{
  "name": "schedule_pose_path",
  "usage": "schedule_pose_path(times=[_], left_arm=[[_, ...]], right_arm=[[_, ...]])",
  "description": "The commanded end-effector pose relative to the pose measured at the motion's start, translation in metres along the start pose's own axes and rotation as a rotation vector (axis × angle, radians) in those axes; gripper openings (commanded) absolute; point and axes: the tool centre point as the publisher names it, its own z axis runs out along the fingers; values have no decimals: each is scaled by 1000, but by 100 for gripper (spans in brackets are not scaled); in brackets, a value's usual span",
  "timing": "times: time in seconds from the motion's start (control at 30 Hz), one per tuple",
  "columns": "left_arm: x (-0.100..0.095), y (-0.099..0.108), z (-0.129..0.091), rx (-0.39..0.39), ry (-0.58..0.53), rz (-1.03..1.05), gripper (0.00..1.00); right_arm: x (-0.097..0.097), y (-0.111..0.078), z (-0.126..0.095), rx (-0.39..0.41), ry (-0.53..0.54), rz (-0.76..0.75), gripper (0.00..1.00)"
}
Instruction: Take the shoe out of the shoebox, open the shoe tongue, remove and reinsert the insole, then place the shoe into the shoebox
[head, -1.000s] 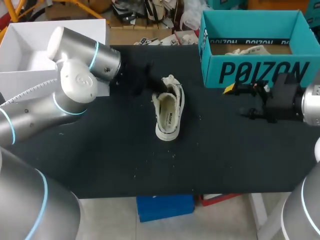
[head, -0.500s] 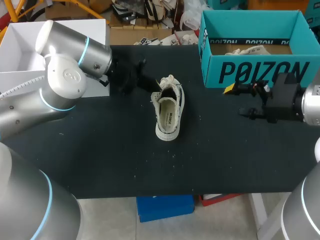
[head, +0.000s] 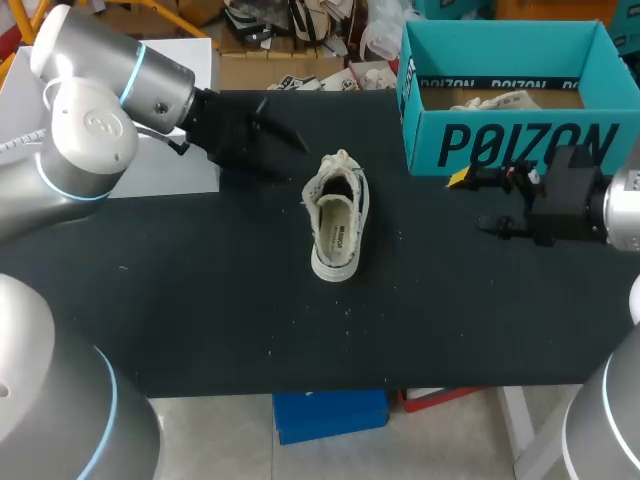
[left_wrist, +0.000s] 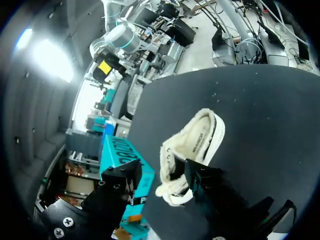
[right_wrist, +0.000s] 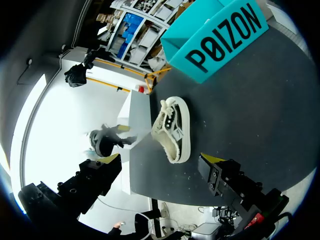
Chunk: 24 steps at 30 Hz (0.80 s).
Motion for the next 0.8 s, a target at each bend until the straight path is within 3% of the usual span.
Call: schedule_pose_path(times=[0.03, 0.27, 0.33, 0.43, 0.67, 0.8], left_arm=[[1, -2, -2, -4, 1, 1, 100], [1, -2, -2, -4, 1, 1, 100], [-2, -3, -5, 23, -65, -173, 100], [-2, -6, -10, 30, -74, -314, 100], [14, -21, -29, -3, 19, -604, 100], [30, -27, -44, -87, 52, -697, 100]], right_arm=[[1, 0, 1, 0, -2, 1, 100], [1, 0, 1, 0, -2, 1, 100], [1, 0, 1, 0, -2, 1, 100], [1, 0, 1, 0, -2, 1, 100], [1, 0, 1, 0, -2, 1, 100], [1, 0, 1, 0, -2, 1, 100]])
